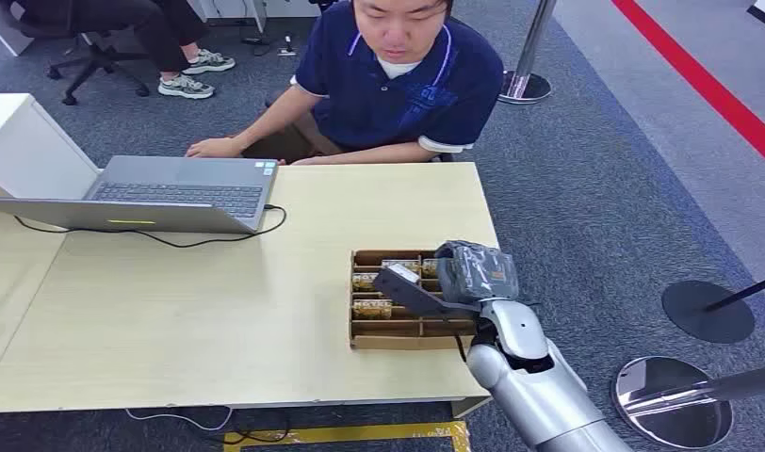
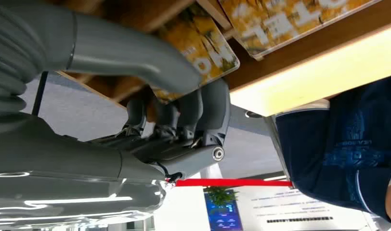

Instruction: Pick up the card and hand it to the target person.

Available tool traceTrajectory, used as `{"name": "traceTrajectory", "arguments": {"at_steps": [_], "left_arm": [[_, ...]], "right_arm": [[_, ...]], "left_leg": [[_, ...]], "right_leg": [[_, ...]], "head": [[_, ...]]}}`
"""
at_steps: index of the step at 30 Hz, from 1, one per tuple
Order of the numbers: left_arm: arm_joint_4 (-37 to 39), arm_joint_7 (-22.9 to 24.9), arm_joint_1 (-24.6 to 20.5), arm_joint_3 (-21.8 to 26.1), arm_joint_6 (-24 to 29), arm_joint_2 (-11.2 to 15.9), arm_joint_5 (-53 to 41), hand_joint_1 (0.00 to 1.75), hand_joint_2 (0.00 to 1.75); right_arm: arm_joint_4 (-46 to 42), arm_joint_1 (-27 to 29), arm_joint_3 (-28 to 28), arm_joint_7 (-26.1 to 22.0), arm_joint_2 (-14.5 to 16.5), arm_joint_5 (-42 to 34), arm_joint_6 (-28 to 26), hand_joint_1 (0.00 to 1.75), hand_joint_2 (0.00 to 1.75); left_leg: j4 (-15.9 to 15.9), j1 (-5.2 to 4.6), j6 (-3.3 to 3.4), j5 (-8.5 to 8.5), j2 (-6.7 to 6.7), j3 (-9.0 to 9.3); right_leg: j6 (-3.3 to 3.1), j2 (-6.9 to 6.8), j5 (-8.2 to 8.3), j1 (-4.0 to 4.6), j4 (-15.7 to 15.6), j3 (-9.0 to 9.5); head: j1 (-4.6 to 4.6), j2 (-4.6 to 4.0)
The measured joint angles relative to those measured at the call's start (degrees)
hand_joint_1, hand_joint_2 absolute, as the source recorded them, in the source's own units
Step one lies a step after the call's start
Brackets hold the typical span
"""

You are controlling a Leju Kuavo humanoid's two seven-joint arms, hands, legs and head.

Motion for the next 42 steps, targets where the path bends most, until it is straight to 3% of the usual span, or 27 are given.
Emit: {"name": "traceTrajectory", "arguments": {"at_steps": [10,22,42], "left_arm": [[0.0,0.0,0.0,0.0,0.0,-0.01,0.02,0.0,0.0],[0.0,0.0,0.0,0.0,0.0,-0.02,0.03,0.0,0.0],[0.0,-0.43,0.0,0.0,0.07,-0.04,0.28,0.0,0.0]], "right_arm": [[0.0,0.02,-0.02,-0.07,-0.07,-0.11,0.01,1.01,1.75],[0.0,0.01,-0.02,-0.11,-0.1,-0.57,0.13,1.21,1.75],[0.28,-0.39,0.01,-0.78,-0.1,-1.83,0.47,1.3,1.75]], "left_leg": [[0.0,0.0,0.0,0.0,0.0,-0.01],[0.0,0.0,0.0,0.0,0.0,0.0],[0.0,0.0,0.0,0.0,0.0,0.0]], "right_leg": [[0.0,0.0,0.0,0.0,0.0,-0.01],[0.0,0.0,0.0,0.0,0.0,-0.01],[0.0,0.0,0.0,0.0,0.0,0.0]], "head": [[0.0,0.0],[0.0,0.0],[0.0,0.0]]}}
